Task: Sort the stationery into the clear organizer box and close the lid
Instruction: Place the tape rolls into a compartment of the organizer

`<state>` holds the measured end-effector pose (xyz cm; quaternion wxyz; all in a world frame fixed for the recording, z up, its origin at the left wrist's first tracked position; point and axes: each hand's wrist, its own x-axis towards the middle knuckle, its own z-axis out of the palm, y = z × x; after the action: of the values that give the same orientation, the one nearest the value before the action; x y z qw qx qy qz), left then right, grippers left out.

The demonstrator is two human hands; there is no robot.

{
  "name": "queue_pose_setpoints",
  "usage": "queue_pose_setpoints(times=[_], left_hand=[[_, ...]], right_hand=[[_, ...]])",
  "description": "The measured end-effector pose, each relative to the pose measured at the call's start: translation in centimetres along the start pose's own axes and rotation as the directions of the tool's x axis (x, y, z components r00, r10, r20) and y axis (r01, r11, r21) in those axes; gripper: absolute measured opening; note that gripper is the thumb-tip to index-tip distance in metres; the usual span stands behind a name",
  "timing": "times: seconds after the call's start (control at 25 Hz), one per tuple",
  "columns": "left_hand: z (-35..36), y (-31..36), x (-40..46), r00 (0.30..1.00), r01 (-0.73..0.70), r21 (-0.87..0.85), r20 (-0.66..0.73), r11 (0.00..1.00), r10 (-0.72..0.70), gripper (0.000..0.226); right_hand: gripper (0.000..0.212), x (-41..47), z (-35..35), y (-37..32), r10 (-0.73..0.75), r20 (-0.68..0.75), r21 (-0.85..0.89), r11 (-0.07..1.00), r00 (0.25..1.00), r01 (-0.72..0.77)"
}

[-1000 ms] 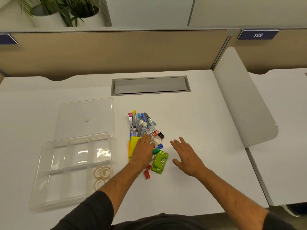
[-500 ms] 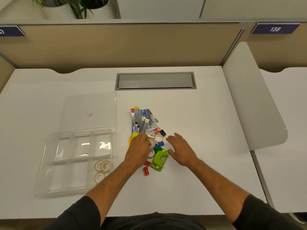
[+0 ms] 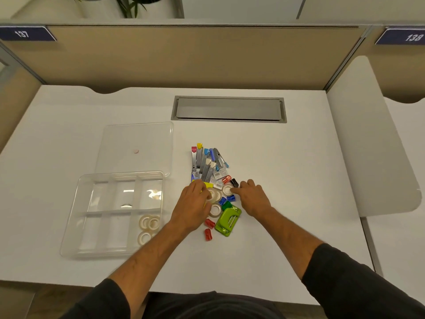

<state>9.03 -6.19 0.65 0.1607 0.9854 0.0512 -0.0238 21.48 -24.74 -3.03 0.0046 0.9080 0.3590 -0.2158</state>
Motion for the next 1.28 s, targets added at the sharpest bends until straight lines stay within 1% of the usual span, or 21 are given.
queue_pose_setpoints(times=[0.16, 0.24, 0.44, 0.52, 0.6, 0.68, 0.76, 0.84, 0.92, 1.0, 1.08, 1.28], left_hand=[[0.2, 0.0, -0.2, 1.000, 0.014, -0.047, -0.004, 0.999, -0.014, 0.019], [0.3, 0.0, -0.1, 1.000, 0.030, -0.055, 0.001, 0.998, -0.030, 0.019], [0.1, 0.0, -0.1, 0.999, 0.042, -0.073, 0.003, 0.996, -0.041, 0.020], [0.0, -0.3, -0.2, 0.999, 0.052, -0.072, 0.012, 0.996, -0.051, 0.020], [-0.1, -0.5, -0.3, 0.998, 0.062, -0.073, 0.016, 0.995, -0.061, 0.021], [-0.3, -0.6, -0.6, 0.997, 0.071, -0.089, 0.015, 0.993, -0.070, 0.021], [-0.6, -0.7, -0.8, 0.995, 0.095, -0.117, 0.024, 0.989, -0.093, 0.022], [-0.9, -1.0, -1.1, 0.995, 0.102, -0.136, 0.029, 0.985, -0.099, 0.022], [-1.0, -1.2, -1.4, 0.996, 0.085, -0.145, 0.019, 0.986, -0.083, 0.022], [-1.2, -1.4, -1.8, 0.997, 0.072, -0.147, 0.008, 0.987, -0.071, 0.022], [-1.5, -1.7, -2.3, 0.997, 0.072, -0.147, -0.002, 0.987, -0.073, 0.022], [-2.2, -3.3, -4.3, 0.994, 0.106, -0.146, -0.020, 0.984, -0.110, 0.023]], right_hand=[[0.046, 0.2, 0.7, 0.4, 0.004, -0.025, -0.013, 1.000, 1.000, -0.004], [0.046, 0.4, 0.9, 0.7, -0.007, -0.015, -0.013, 1.000, 1.000, 0.007], [0.048, 0.5, 1.4, 1.0, -0.090, 0.021, -0.063, 0.994, 0.996, 0.091], [0.046, 0.4, 1.5, 0.9, -0.064, 0.014, -0.062, 0.996, 0.998, 0.065], [0.038, 0.3, 1.4, 1.0, -0.021, -0.008, -0.054, 0.998, 1.000, 0.020], [0.030, 0.2, 1.1, 1.1, 0.031, -0.048, 0.012, 0.999, 0.998, -0.031], [0.026, 0.2, 0.2, 0.7, 0.059, -0.096, 0.151, 0.988, 0.994, -0.044], [0.026, 0.5, -0.7, -0.3, 0.017, -0.117, 0.244, 0.970, 0.993, 0.012], [0.026, 0.9, -1.2, -2.0, -0.039, -0.118, 0.275, 0.959, 0.992, 0.071], [0.025, 1.2, -1.0, -3.7, -0.064, -0.116, 0.272, 0.958, 0.991, 0.094], [0.024, 1.4, -0.5, -5.0, -0.061, -0.104, 0.247, 0.965, 0.993, 0.085], [0.026, 1.8, 0.1, -5.6, -0.038, -0.041, 0.122, 0.992, 0.998, 0.042]])
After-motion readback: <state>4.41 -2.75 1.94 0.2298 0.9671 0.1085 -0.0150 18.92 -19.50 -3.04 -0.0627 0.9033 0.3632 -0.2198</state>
